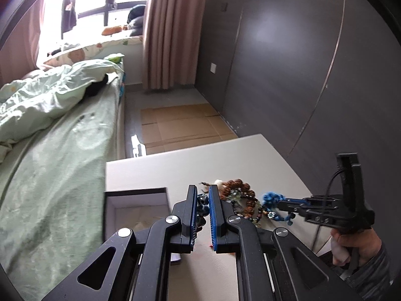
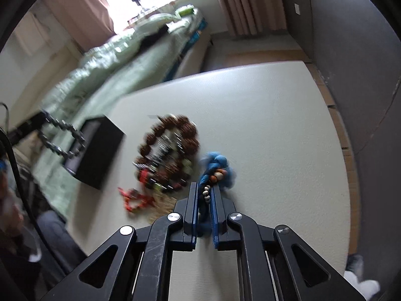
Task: Organize jewelry
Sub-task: 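Carry both held pieces over the black box and open both grippers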
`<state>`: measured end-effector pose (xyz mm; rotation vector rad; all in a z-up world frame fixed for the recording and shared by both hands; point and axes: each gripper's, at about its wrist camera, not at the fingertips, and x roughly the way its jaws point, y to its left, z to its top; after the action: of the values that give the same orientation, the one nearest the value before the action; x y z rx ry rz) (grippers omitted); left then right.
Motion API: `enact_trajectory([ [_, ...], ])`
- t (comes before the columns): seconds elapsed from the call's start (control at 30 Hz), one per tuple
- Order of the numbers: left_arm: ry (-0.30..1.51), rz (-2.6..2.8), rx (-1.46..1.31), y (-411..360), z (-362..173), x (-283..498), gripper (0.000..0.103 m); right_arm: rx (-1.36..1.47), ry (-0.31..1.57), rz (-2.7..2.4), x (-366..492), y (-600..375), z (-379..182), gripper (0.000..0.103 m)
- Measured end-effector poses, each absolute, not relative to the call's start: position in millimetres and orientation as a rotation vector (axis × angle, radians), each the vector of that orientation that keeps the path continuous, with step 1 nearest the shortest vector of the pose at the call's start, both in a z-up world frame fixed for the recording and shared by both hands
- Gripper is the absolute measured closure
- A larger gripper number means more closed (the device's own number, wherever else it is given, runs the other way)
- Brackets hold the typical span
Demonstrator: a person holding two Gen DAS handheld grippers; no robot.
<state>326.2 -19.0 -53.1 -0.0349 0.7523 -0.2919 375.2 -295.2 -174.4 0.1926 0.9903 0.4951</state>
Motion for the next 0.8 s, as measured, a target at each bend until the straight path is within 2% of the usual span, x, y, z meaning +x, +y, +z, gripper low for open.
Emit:
enact_trajectory([
  [0.43, 0.763, -0.208, -0.066, 17.6, -57.5, 330.3, 0.093, 0.367, 0.824, 0.662, 374.4, -263.5, -132.5, 0.093],
  [0.63, 0.834, -0.178, -0.081, 26.6, -76.5, 345.4, 0.091, 0.409, 0.772, 0.733, 381.2, -232.8, -116.2, 0.093],
  [0.67, 0.856, -0.169, -0.091, 29.6, -79.8, 348.6, 0.084, 0.416, 0.769, 0.744, 382.5, -228.1, -114.8, 0.093],
  [0.7, 0.868, -0.164, -0.100, 30.7, -81.5, 349.3, 0.068, 0.418, 0.767, 0.753, 383.7, -223.7, -113.7, 0.093],
  [0.73, 0.871, -0.158, -0.112, 33.7, -82.9, 349.5, 0.058, 0.420, 0.767, 0.766, 385.1, -217.6, -112.9, 0.093],
  [0.77, 0.857, -0.148, -0.119, 37.2, -82.4, 347.7, 0.043, 0.422, 0.768, 0.779, 386.0, -212.7, -112.2, 0.093],
  [0.8, 0.839, -0.136, -0.117, 39.5, -80.6, 345.0, 0.038, 0.422, 0.770, 0.794, 387.2, -204.7, -111.6, 0.093],
])
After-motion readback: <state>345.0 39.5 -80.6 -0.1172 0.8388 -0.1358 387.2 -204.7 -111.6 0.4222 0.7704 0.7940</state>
